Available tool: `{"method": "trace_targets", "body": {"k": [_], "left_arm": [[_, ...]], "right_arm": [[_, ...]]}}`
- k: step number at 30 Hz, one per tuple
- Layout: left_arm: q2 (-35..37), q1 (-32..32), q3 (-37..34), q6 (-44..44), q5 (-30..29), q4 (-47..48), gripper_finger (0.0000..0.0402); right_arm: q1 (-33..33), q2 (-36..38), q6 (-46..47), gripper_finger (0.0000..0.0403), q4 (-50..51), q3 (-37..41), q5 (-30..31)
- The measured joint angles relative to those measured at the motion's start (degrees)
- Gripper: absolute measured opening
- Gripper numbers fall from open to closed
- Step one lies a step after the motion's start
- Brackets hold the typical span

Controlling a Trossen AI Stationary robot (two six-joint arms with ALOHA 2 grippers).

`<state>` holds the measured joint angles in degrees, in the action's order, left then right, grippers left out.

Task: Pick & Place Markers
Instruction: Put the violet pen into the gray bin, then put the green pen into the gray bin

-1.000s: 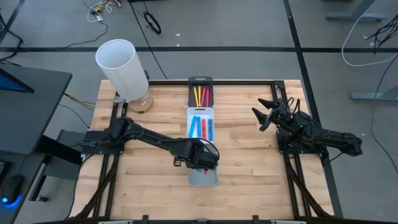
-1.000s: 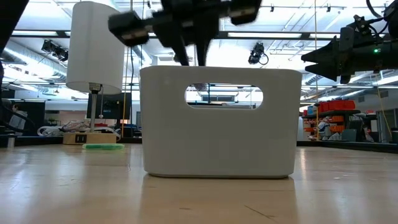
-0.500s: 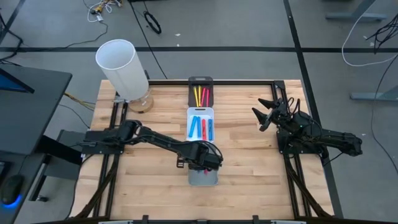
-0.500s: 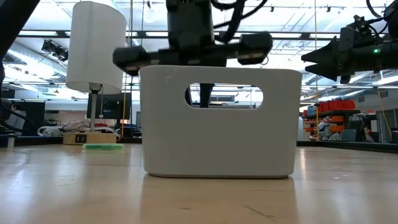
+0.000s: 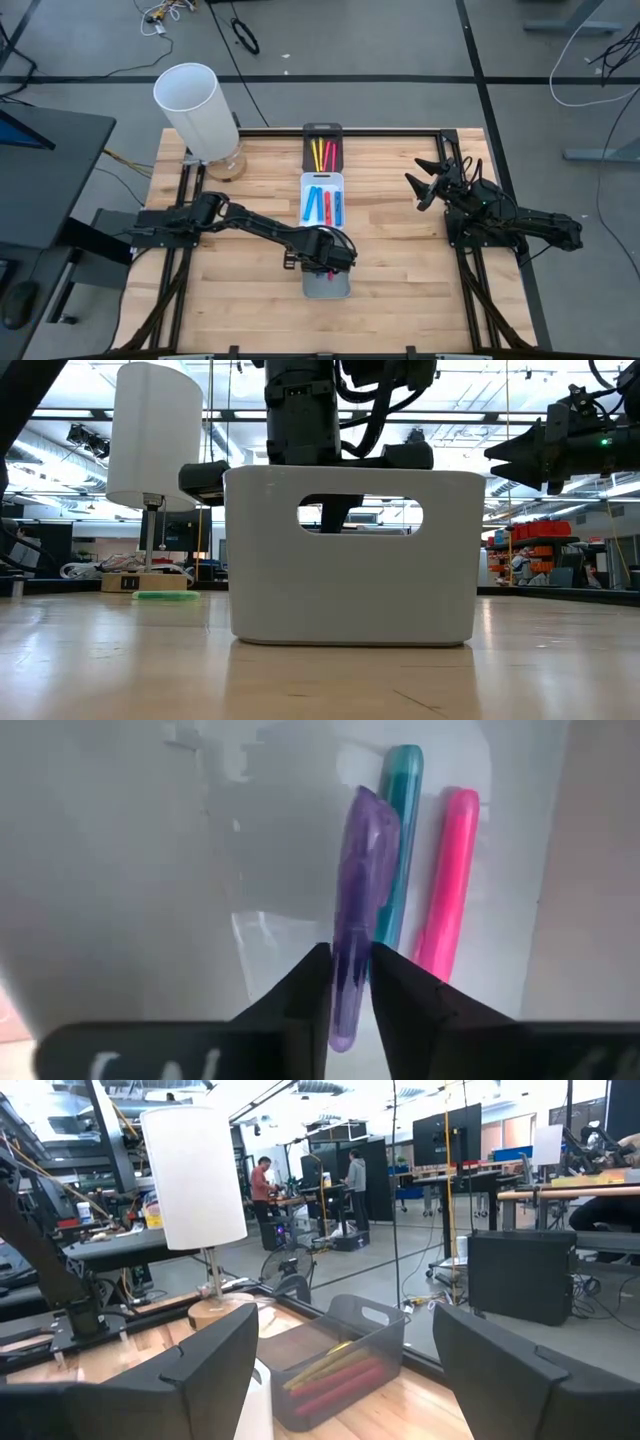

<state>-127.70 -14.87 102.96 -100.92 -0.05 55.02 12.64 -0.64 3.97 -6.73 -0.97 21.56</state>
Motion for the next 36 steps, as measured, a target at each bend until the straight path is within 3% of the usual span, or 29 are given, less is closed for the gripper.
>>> {"method": "trace_targets", "body": {"k": [11, 19, 27, 36], "left_arm": [[0.0, 0.02, 0.0, 2.74, 1.09, 0.02, 0.0127], [0.33, -0.08, 0.21, 9.74, 2.48, 0.12, 0.0205], [0.31, 1.14, 6.4, 24.51, 3.19, -0.3, 0.0244], [0.35, 1.97, 17.26, 57.65, 3.51, 8.72, 0.0235]], "right_arm": [[0.0, 0.0, 0.0, 0.0302, -0.01, 0.0, 0.0], [0.0, 0.0, 0.01, 0.0302, -0.01, 0.0, 0.0], [0.0, 0.0, 0.0, 0.0302, -0.01, 0.0, 0.0], [0.0, 0.0, 0.02, 0.0302, -0.02, 0.0, 0.0]]}}
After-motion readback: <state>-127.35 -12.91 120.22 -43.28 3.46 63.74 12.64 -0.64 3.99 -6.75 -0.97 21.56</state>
